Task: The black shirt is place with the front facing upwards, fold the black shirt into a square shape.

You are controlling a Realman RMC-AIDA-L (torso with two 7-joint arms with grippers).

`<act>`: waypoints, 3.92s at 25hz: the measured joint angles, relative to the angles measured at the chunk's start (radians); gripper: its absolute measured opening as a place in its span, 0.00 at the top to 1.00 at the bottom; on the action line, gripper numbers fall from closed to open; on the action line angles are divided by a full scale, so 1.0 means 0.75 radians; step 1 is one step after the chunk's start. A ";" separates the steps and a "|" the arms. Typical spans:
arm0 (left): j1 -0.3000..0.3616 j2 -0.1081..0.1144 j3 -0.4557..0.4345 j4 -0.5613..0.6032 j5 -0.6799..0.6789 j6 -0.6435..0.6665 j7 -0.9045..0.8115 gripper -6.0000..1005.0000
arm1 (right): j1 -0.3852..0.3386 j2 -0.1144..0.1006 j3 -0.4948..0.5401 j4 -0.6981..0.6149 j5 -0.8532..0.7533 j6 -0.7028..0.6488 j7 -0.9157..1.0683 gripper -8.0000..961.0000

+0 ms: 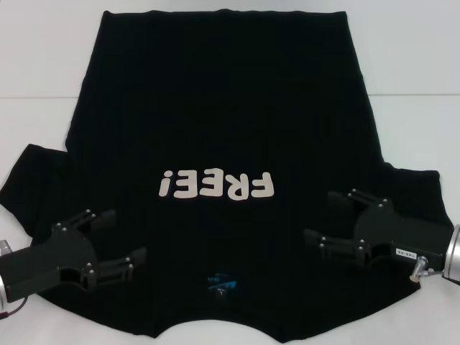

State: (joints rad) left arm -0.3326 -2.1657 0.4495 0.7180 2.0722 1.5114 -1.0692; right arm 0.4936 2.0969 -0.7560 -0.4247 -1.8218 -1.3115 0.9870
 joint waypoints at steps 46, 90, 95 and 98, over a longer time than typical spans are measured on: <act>-0.141 0.201 -0.363 0.053 0.333 -0.257 -1.711 0.12 | 0.005 0.000 0.002 0.000 0.001 0.002 0.011 0.04; -0.213 0.197 -0.221 -0.072 0.341 -0.507 -1.699 0.17 | 0.005 0.000 0.004 0.000 0.001 -0.004 0.011 0.04; -0.210 0.195 -0.175 -0.051 0.348 -0.564 -1.620 0.17 | 0.003 0.000 0.008 0.000 0.001 -0.013 0.012 0.04; -0.211 0.194 -0.163 -0.047 0.350 -0.573 -1.596 0.17 | 0.003 0.000 0.010 0.000 0.001 -0.026 0.013 0.04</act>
State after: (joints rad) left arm -0.4910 -2.0203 0.3274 0.6828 2.3343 1.0814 -2.2661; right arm 0.4962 2.0966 -0.7487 -0.4249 -1.8208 -1.3307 0.9966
